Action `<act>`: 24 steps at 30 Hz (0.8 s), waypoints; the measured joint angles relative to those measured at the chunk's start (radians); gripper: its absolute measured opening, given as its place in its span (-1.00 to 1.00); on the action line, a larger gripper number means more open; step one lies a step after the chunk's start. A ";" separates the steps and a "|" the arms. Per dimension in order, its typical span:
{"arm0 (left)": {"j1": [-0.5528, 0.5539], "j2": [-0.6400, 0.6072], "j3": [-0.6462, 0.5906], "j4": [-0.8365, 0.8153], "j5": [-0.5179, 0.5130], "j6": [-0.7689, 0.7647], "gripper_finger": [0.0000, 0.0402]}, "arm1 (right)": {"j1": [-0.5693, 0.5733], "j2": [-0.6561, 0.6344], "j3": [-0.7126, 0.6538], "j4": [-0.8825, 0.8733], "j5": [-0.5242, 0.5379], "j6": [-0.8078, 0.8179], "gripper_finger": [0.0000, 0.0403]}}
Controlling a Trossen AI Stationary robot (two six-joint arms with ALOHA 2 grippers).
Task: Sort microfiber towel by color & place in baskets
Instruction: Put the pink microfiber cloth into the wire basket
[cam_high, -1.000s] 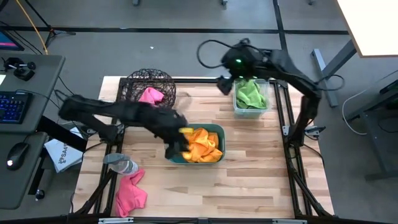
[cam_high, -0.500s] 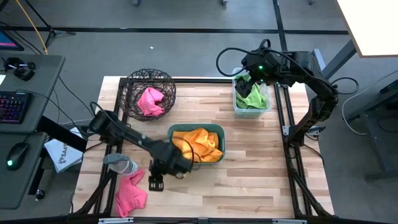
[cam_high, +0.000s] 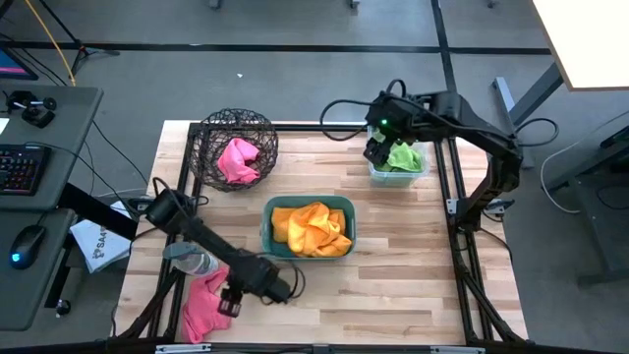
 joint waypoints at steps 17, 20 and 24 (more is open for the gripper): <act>-0.121 -0.001 -0.068 0.267 0.045 0.102 -0.22 | 0.000 -0.054 -0.009 0.002 0.000 -0.001 0.62; -0.128 -0.001 -0.077 0.314 0.045 0.097 -0.22 | 0.000 -0.068 -0.009 0.002 0.000 -0.001 0.62; -0.132 -0.001 -0.079 0.315 0.044 0.088 -0.22 | 0.000 -0.083 -0.009 0.002 0.000 0.001 0.62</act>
